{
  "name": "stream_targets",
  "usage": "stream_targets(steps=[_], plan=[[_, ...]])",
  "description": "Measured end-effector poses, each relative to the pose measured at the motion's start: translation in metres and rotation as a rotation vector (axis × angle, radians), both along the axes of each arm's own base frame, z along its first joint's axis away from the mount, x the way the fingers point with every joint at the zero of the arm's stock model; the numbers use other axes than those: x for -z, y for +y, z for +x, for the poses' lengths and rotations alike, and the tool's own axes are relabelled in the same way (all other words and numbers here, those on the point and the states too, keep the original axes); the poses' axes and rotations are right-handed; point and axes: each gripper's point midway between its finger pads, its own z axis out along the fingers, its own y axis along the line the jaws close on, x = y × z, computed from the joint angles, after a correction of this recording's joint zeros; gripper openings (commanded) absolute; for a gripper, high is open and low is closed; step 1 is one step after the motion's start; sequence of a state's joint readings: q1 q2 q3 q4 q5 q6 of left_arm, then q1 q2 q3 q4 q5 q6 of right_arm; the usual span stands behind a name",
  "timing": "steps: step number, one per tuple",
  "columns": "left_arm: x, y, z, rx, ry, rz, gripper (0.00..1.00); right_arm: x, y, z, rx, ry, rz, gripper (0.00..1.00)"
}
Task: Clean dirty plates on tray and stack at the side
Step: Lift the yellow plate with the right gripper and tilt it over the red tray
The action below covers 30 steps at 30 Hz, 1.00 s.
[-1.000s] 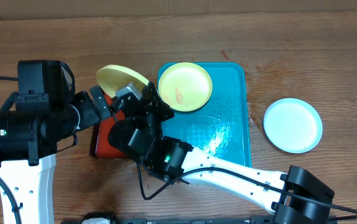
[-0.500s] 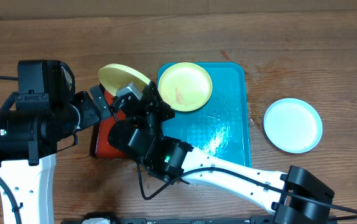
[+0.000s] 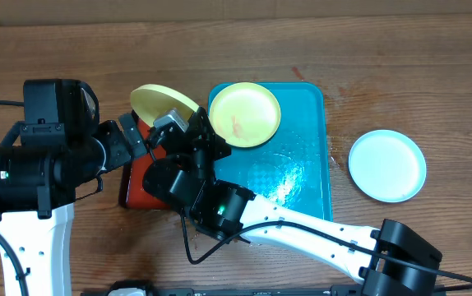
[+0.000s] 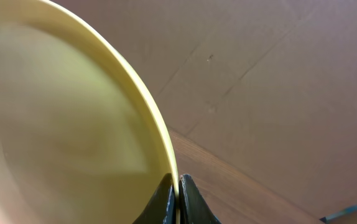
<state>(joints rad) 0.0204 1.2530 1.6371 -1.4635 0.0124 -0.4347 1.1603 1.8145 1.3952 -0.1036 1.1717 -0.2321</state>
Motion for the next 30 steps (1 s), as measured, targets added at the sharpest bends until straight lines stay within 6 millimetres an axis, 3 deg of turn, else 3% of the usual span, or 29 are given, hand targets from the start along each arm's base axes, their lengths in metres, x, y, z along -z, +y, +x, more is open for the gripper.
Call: stream_targets(steps=[16,25,30], plan=[[0.000,0.000,0.000,0.001,0.000,-0.002,1.00,0.001,-0.001,0.000,0.006,0.004,0.012,0.04],[0.000,-0.001,-0.001,0.002,0.003,-0.003,1.00,0.046,-0.001,0.008,-0.077,0.216,0.108,0.04],[0.000,-0.001,-0.001,0.002,0.003,-0.003,1.00,0.049,0.000,0.013,-0.082,0.244,0.175,0.04]])
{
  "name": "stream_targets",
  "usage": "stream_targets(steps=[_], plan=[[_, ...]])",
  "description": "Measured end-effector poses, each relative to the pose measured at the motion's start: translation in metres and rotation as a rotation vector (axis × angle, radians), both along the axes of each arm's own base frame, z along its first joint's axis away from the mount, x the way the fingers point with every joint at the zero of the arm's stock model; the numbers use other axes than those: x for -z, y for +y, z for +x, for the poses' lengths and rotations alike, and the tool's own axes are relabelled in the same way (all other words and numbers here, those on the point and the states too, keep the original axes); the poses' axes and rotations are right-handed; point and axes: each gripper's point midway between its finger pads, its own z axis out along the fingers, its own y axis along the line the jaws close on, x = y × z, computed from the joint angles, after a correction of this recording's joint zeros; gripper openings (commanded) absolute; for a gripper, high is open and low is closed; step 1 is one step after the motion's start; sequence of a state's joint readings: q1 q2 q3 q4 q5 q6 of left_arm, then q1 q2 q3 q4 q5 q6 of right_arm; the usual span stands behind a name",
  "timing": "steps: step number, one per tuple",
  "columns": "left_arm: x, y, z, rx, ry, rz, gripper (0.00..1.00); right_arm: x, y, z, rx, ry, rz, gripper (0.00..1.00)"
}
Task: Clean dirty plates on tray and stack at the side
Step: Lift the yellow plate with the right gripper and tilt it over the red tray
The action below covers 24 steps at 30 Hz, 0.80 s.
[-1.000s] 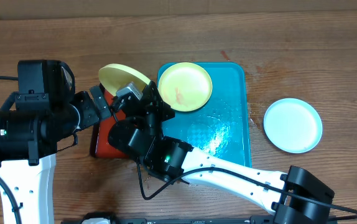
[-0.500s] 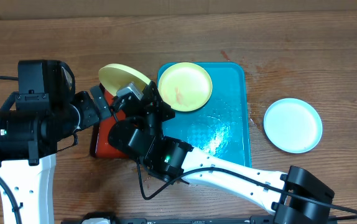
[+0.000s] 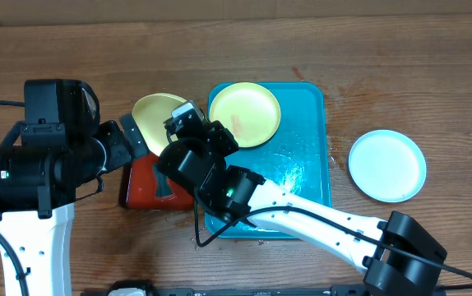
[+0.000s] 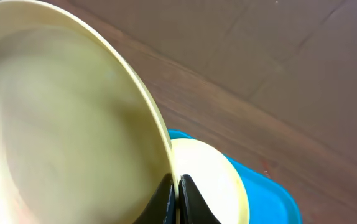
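Note:
My right gripper (image 4: 177, 186) is shut on the rim of a pale yellow plate (image 4: 66, 124), holding it tilted. In the overhead view this plate (image 3: 155, 113) hangs over the far end of a red box (image 3: 141, 187), left of the blue tray (image 3: 306, 164). A second yellow plate (image 3: 244, 113) with a small reddish smear lies in the tray's far left corner; its edge (image 4: 211, 180) shows behind my fingers. My left gripper (image 3: 131, 134) sits just left of the held plate; its jaws cannot be made out.
A light blue plate (image 3: 387, 165) lies alone on the wooden table to the right of the tray. The tray's bare part looks wet and shiny. My right arm stretches across the tray's front left corner. The left arm's bulky body fills the table's left side.
The held yellow plate has moved lower and lies flatter over the red box. My right wrist has turned, so the tray and second plate now show behind it. The left arm has not moved.

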<state>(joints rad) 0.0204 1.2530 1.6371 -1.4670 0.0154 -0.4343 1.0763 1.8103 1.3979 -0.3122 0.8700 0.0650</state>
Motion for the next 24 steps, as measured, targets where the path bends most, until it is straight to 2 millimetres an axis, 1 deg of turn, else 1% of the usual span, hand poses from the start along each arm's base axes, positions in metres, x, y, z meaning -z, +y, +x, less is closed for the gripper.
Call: stream_targets(steps=[3,4,7,10,13,17,24], plan=[[0.000,0.000,0.000,0.000,0.000,0.000,1.00,-0.006,-0.006,0.001,0.047,-0.034,-0.001,0.04],[0.000,0.000,0.000,0.000,0.000,0.000,1.00,-0.010,-0.011,0.001,0.076,-0.058,-0.010,0.04],[0.000,0.000,0.000,0.000,0.000,0.000,1.00,-0.019,-0.015,0.001,0.122,-0.109,-0.008,0.04],[0.000,0.000,0.000,0.000,0.000,0.000,1.00,-0.032,-0.013,-0.004,0.149,-0.164,-0.004,0.04],[0.000,0.000,0.000,0.000,0.000,0.000,1.00,-0.040,-0.007,-0.015,0.150,-0.203,-0.011,0.04],[0.000,0.001,-0.001,-0.002,0.003,0.003,1.00,-0.044,0.001,-0.031,0.138,-0.227,-0.029,0.04],[0.001,0.001,0.000,-0.001,0.004,0.004,1.00,-0.048,-0.005,-0.031,0.158,-0.249,-0.075,0.04]])
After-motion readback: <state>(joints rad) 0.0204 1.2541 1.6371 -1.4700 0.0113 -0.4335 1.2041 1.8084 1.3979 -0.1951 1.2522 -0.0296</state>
